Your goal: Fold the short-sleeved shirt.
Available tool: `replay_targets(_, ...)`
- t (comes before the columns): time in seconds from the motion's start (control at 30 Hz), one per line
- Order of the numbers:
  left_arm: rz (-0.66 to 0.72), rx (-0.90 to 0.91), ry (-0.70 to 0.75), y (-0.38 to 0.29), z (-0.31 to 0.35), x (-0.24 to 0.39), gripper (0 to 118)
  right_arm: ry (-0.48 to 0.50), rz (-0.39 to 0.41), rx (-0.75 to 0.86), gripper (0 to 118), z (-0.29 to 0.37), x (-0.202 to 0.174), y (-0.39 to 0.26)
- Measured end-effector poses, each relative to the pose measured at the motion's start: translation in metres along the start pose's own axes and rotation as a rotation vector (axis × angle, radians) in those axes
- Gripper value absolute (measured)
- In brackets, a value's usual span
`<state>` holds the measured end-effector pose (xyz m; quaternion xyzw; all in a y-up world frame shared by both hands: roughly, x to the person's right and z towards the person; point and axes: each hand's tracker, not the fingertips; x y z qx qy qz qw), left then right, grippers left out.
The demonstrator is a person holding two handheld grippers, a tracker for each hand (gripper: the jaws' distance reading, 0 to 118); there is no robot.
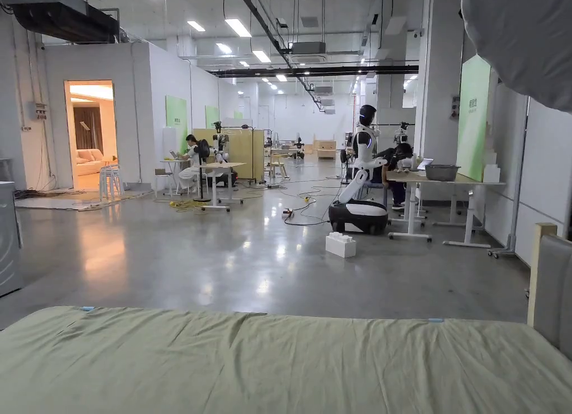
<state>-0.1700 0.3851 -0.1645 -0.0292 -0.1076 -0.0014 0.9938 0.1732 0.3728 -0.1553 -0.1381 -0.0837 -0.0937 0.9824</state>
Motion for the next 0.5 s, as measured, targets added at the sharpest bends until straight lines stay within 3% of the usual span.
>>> replay_targets(0.13, -0.003, 0.010, 0.008, -0.002, 0.003, 0.000, 113, 0.075, 0.054, 0.097, 118, -0.001, 0.006, -0.008)
replay_targets(0.23, -0.014, 0.101, 0.028, -0.001, 0.014, -0.002, 113, 0.149, 0.186, 0.220, 118, 0.004, 0.016, -0.013)
replay_targets(0.33, -0.024, 0.131, 0.059, 0.000, 0.017, -0.002, 113, 0.070, 0.169, 0.152, 118, -0.002, 0.014, -0.011)
replay_targets(0.5, -0.037, 0.122, 0.070, 0.001, 0.014, -0.002, 114, 0.156, 0.074, 0.113, 118, -0.004, 0.022, -0.014)
